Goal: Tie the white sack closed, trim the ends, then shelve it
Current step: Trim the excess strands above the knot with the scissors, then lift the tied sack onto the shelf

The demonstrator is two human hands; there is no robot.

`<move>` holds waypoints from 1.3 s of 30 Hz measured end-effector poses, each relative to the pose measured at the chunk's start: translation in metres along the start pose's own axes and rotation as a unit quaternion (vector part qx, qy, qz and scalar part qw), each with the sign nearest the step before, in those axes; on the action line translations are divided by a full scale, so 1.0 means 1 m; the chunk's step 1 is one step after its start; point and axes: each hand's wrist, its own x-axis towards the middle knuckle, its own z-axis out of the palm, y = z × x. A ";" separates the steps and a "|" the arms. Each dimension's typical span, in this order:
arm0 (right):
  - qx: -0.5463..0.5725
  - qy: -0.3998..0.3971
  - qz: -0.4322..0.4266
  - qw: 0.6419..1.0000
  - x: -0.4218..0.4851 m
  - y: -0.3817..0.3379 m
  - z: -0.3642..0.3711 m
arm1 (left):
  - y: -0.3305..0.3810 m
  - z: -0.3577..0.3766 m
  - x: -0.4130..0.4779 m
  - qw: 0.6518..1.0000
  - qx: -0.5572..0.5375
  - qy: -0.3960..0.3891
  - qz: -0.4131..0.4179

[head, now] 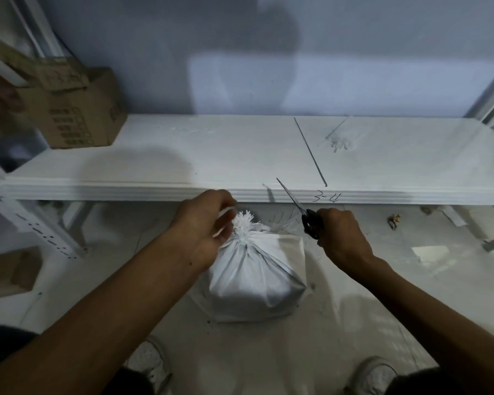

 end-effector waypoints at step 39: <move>0.279 -0.080 0.283 0.914 -0.037 0.020 0.126 | -0.115 -0.087 0.124 0.965 0.251 0.072 -0.029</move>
